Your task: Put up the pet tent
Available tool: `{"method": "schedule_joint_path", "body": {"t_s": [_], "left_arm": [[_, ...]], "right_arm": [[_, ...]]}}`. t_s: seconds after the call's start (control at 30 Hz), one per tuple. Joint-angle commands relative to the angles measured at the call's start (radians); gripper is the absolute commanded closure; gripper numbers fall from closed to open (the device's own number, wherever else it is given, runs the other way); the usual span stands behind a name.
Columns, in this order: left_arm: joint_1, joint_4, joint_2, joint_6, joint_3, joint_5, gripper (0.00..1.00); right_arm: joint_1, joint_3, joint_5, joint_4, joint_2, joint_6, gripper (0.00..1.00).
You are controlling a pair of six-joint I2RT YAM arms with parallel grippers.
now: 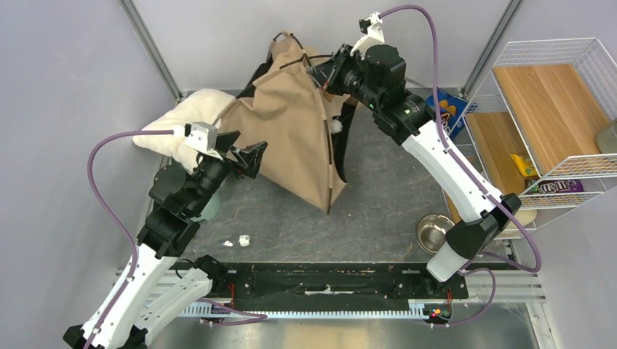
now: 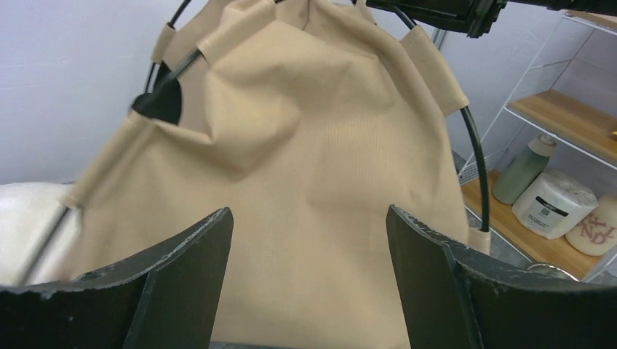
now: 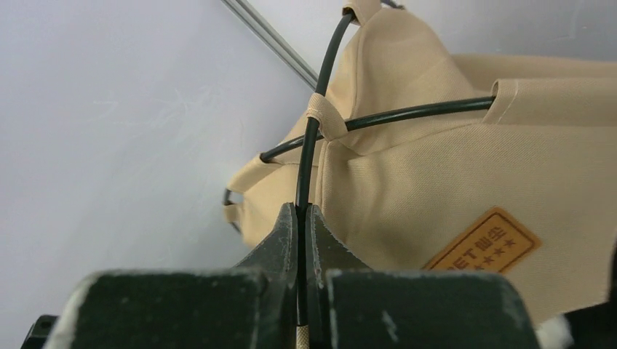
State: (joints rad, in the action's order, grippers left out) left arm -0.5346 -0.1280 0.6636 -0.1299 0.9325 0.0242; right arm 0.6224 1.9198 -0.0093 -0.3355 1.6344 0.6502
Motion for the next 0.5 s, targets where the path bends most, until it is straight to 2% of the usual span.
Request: {"method": "schedule_joint_path", "body": {"t_s": [0.0,0.17,0.47], "left_arm": [[-0.002,-0.029,-0.027,0.007,0.043,0.025,0.17],[-0.002,-0.048,-0.047,0.01,0.053,0.063,0.17],[-0.002,-0.103,-0.052,0.006,0.086,0.158,0.19]], "right_arm": [[0.023,0.007,0.11,0.217,-0.015,0.031,1.0],[0.065,0.002,0.223,0.284,0.029,0.087,1.0],[0.216,0.071,0.528,0.326,0.174,0.132,1.0]]}}
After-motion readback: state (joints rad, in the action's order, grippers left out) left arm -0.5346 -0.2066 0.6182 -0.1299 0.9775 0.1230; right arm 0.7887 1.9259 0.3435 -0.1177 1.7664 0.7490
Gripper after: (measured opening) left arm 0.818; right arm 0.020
